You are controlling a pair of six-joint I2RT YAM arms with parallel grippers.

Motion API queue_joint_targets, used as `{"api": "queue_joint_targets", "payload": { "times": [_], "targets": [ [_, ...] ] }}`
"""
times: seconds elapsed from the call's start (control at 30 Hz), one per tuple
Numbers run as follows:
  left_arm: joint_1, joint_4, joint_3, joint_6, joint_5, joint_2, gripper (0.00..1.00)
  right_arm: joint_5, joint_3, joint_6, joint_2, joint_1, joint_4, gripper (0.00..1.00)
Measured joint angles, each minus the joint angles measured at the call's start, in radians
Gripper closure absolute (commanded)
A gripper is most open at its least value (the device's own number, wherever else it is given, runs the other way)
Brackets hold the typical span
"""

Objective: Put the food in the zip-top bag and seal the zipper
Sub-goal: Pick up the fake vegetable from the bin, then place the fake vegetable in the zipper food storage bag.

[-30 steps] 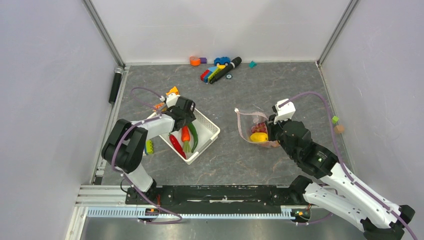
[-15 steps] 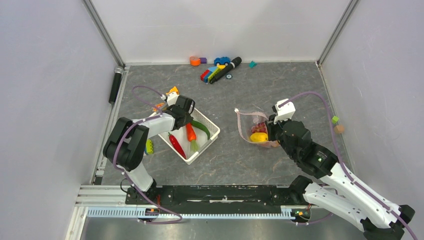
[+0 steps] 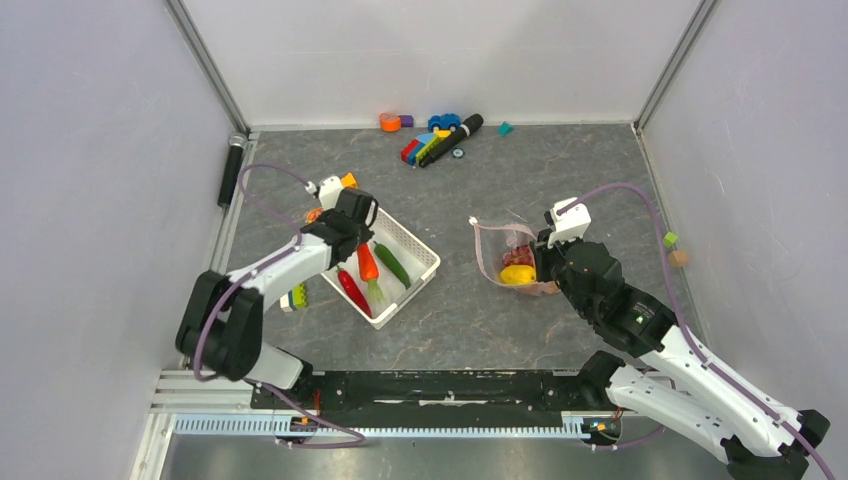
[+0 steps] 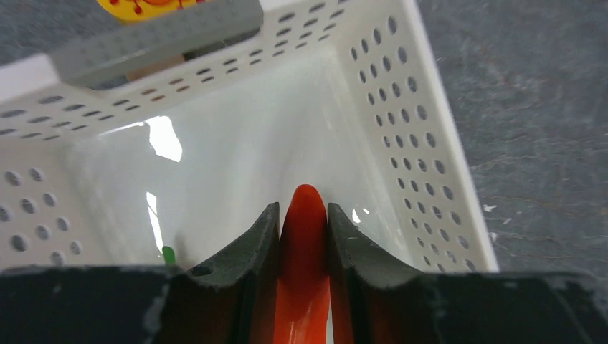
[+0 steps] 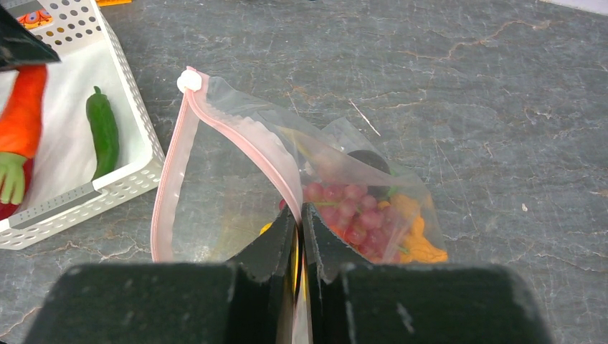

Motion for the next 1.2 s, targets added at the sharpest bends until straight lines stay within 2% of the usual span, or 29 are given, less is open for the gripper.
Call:
{"api": "queue_joint_targets", "payload": {
  "times": [0.17, 0.43, 0.57, 0.67, 0.77, 0.9, 1.0, 1.1, 1.2],
  "targets": [
    [0.0, -0.002, -0.04, 0.029, -0.035, -0.207, 0.98, 0.0, 0.0, 0.0, 0.0, 0.0, 0.0, 0.88],
    [-0.031, -0.011, -0.061, 0.033, -0.017, -0.485, 0.98, -0.003, 0.0, 0.0, 0.002, 0.0, 0.0, 0.89],
    [-0.107, 0.067, -0.06, 0.039, -0.002, -0.561, 0.98, -0.005, 0.0, 0.0, 0.01, 0.0, 0.003, 0.88],
    [-0.163, 0.149, -0.055, 0.075, 0.026, -0.537, 0.98, -0.008, 0.0, 0.0, 0.012, 0.0, 0.003, 0.88],
    [-0.199, 0.249, -0.014, 0.148, 0.181, -0.441, 0.98, -0.012, 0.0, 0.0, 0.01, 0.0, 0.003, 0.89],
    [-0.219, 0.457, 0.041, 0.226, 0.539, -0.3, 0.98, -0.032, 0.0, -0.001, -0.005, 0.0, 0.003, 0.89],
    [-0.229, 0.589, 0.094, 0.235, 0.757, -0.217, 0.98, -0.056, 0.0, -0.001, -0.013, 0.0, 0.004, 0.89],
    [-0.243, 0.716, 0.171, 0.232, 0.94, -0.147, 0.98, -0.101, 0.0, -0.002, -0.003, 0.0, 0.005, 0.93],
    [-0.267, 0.836, 0.216, 0.233, 1.049, -0.116, 0.98, -0.157, 0.008, -0.005, 0.021, 0.0, 0.002, 1.0]
  ]
}}
